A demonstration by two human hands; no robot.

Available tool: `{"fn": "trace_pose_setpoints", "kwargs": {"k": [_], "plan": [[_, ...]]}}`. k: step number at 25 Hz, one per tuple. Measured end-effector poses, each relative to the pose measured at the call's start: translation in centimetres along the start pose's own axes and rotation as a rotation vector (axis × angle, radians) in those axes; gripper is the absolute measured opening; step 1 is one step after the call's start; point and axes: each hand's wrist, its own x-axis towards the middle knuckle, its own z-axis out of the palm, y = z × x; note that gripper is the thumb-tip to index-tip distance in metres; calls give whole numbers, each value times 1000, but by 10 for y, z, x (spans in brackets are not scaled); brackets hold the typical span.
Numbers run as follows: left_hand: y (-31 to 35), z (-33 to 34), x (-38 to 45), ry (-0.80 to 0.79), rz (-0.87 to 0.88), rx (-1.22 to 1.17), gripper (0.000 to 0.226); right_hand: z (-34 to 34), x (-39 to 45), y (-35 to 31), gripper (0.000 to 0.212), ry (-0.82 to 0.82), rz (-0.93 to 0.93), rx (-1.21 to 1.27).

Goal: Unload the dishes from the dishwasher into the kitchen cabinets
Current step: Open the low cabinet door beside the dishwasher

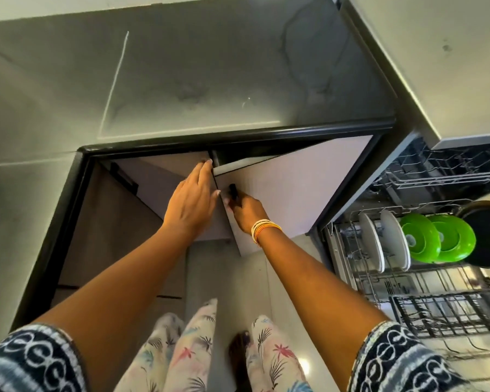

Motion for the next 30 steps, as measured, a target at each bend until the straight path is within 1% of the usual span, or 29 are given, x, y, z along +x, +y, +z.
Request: {"fn": "trace_pose_setpoints", "kwargs": {"k": [2,5,12,16,19,21,25,28,30], "plan": [[26,1,-23,40,9,-92,56,-6,-32,15,43,-8,-14,-9],[72,10,-66,73,53,-117,48,-20,-84,48,40,-13,-70,-38],[200,53,-149,212,-22,-303,51,-86,-182,136,33,35,-26,61],[278,71,-164,181,-5,-325,58,-137,-215,181,28,140,33,117],[325,83,-166,232,-58,-417,58,-168,-223,201,26,162,63,125],[347,89,-163,253,-74,-467,58,-185,-224,214,26,184,58,136],[371,96,-160,310,-119,-474,59,-205,-226,226,20,182,52,85],[382,99,-159,258,-147,-447,60,-214,-227,227,11,176,43,69],[387,99,-160,251,-174,-377,58,-215,-230,232,12,157,24,90]]}}
